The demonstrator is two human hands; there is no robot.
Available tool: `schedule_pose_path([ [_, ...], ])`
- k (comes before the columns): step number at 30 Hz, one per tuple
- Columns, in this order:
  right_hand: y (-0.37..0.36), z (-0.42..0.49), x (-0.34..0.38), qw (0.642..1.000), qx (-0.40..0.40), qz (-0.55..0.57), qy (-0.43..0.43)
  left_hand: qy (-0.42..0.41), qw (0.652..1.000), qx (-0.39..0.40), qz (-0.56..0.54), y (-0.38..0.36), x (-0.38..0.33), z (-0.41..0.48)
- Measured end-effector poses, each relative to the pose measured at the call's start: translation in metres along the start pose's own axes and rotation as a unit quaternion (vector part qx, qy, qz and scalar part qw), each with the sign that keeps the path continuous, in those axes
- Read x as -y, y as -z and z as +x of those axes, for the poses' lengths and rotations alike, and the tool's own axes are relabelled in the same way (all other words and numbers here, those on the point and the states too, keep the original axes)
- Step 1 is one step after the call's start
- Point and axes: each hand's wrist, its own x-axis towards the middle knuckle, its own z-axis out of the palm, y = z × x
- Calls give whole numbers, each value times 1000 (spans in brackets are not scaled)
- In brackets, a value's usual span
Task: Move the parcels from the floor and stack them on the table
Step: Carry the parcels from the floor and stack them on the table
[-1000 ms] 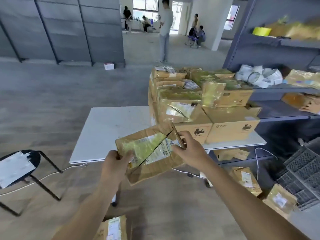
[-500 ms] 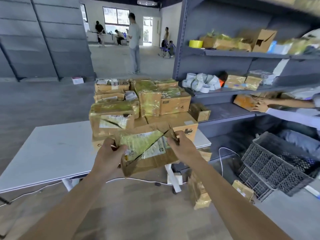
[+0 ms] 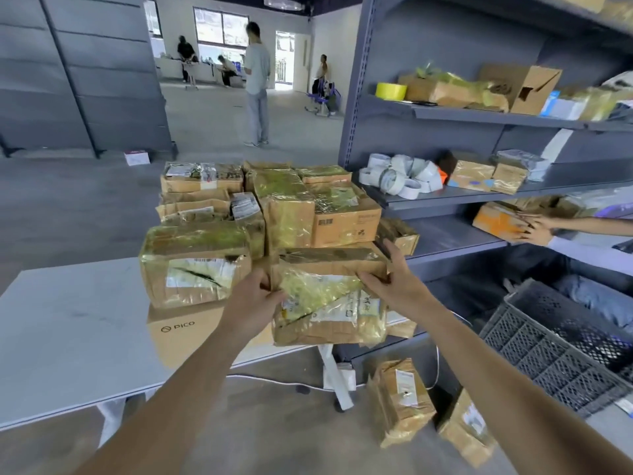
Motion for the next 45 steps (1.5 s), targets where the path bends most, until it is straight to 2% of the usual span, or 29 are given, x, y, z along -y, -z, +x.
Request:
schedule_pose_path([
  [4,-8,52,3,992,33,-107,62,-29,997,35,56,1,8,48],
  [9,-21,101,3,992,-12,-126,21,-42,991,99,82,3,16,83],
  [11,-27,117,-1,995,-3,-103,4,-59,987,80,123,5,15,94],
  [15,-44,149,-6,995,25,-88,26,-121,968,-93,201,18,16,110],
  [17,-57,160,-7,995,58,-70,45,-132,949,-132,254,25,21,119],
  [20,-68,176,-10,990,81,-89,70,-80,935,-77,336,30,34,130],
  [22,-66,187,-12,985,97,-111,87,-74,923,-51,375,29,42,134],
  [25,-59,199,-15,977,120,-141,106,-88,906,-52,412,25,47,133],
  [29,-57,206,-21,973,149,-113,139,-93,893,-63,436,20,52,131],
  [40,-60,207,-36,961,173,-109,185,-83,884,-100,449,13,53,134],
  [45,-50,205,-42,972,190,4,142,-76,882,-91,456,13,54,137],
])
